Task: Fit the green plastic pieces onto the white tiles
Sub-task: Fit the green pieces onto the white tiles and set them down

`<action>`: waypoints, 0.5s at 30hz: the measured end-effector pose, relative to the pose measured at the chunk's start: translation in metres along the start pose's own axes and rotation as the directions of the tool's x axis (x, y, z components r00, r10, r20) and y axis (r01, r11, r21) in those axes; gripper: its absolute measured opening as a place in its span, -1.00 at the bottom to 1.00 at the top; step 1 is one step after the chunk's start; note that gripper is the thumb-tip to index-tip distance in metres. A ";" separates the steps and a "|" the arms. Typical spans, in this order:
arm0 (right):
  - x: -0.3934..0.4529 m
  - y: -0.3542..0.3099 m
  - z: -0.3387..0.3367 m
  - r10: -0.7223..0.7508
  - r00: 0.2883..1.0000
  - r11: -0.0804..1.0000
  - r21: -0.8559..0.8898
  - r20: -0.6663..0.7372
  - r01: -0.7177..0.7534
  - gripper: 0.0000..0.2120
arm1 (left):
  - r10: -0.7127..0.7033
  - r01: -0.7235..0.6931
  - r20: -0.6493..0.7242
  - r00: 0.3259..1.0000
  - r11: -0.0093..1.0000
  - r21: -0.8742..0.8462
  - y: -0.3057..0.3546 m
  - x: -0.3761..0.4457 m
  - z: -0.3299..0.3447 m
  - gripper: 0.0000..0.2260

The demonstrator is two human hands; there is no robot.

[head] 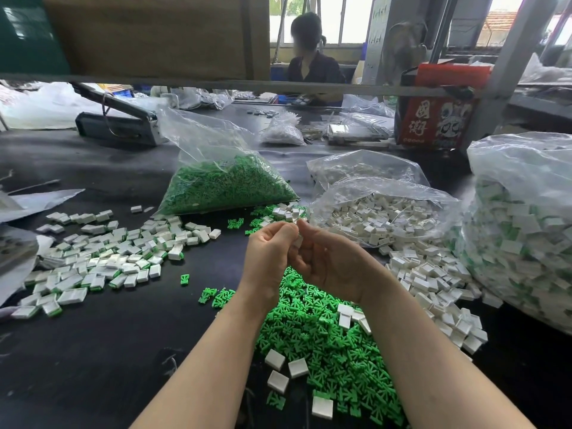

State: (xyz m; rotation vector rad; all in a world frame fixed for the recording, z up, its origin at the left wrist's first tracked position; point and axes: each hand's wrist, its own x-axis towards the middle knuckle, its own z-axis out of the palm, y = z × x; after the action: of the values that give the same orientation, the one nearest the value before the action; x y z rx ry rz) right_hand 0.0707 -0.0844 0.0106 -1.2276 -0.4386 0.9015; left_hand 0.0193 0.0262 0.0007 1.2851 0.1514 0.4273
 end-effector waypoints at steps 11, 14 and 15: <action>0.001 0.001 0.001 -0.007 1.000 1.000 -0.021 -0.009 0.007 -0.64 | -0.043 0.042 -0.009 0.999 0.998 -0.036 0.000 0.001 0.001 -0.70; 0.001 0.001 0.002 -0.001 1.000 0.999 -0.046 -0.021 0.000 -0.64 | -0.064 0.062 -0.038 0.997 0.997 -0.049 0.000 0.001 0.002 -0.70; 0.001 0.001 0.002 0.001 1.000 0.998 -0.055 -0.026 -0.002 -0.64 | -0.069 0.066 -0.049 0.996 0.996 -0.054 -0.001 0.001 0.003 -0.71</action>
State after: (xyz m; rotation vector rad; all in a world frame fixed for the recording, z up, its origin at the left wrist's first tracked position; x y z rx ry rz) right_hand 0.0693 -0.0824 0.0097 -1.2889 -0.4442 0.8786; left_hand 0.0216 0.0241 0.0010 1.2153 0.2247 0.4035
